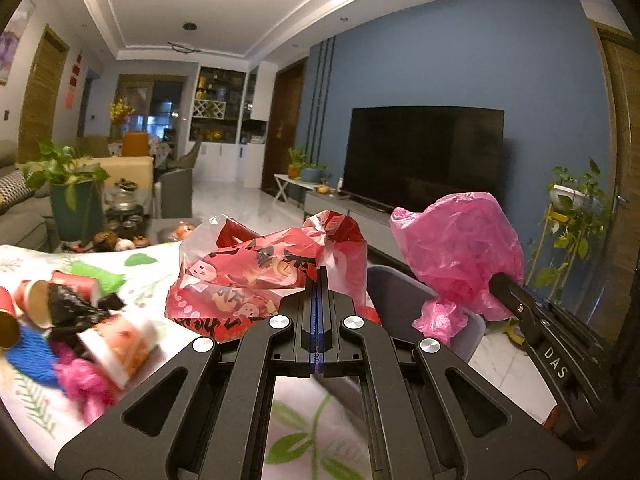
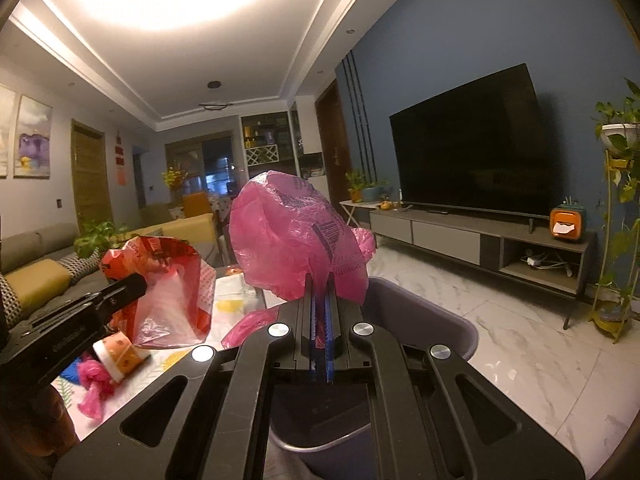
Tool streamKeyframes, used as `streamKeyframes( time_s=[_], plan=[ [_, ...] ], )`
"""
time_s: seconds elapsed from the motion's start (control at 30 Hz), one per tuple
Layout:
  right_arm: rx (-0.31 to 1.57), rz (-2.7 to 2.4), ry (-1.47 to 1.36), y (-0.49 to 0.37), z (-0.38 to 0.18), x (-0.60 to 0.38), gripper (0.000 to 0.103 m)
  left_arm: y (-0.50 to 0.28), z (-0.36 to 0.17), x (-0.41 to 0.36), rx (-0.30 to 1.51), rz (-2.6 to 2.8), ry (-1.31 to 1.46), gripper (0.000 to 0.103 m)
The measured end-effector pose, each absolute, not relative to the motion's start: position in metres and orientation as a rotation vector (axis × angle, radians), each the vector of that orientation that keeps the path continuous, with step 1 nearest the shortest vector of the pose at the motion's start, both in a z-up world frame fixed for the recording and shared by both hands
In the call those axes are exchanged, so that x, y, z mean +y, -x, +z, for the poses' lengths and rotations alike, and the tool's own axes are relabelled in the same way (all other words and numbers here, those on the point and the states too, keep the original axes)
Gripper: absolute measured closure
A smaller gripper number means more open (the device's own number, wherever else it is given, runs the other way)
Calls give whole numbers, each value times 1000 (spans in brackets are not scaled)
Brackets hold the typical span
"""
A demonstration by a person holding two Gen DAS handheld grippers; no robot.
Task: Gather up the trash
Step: 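Carry the wrapper and pink bag over the grey bin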
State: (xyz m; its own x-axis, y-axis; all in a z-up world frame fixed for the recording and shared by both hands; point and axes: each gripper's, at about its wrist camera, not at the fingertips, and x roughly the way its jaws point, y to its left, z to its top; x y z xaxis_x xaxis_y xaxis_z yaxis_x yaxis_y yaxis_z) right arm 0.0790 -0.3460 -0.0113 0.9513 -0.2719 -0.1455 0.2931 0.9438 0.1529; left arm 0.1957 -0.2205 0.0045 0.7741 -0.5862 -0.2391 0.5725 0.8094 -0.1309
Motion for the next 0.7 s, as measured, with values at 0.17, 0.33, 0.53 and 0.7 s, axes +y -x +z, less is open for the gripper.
streamKeyframes(
  time_s=[0.17, 0.33, 0.53, 0.7],
  plan=[
    [126, -307, -182, -81, -13, -352, 99, -205, -5, -239, 293, -652, 37, 103],
    [130, -318, -185, -86, -12, -354, 99, -212, -11, -252, 304, -670, 33, 103],
    [135, -329, -180, -90, -12, -355, 99, -219, -12, -263, 312, -682, 28, 103],
    [138, -336, -172, -92, -13, -353, 99, -222, -16, -270, 320, -692, 25, 103]
  ],
)
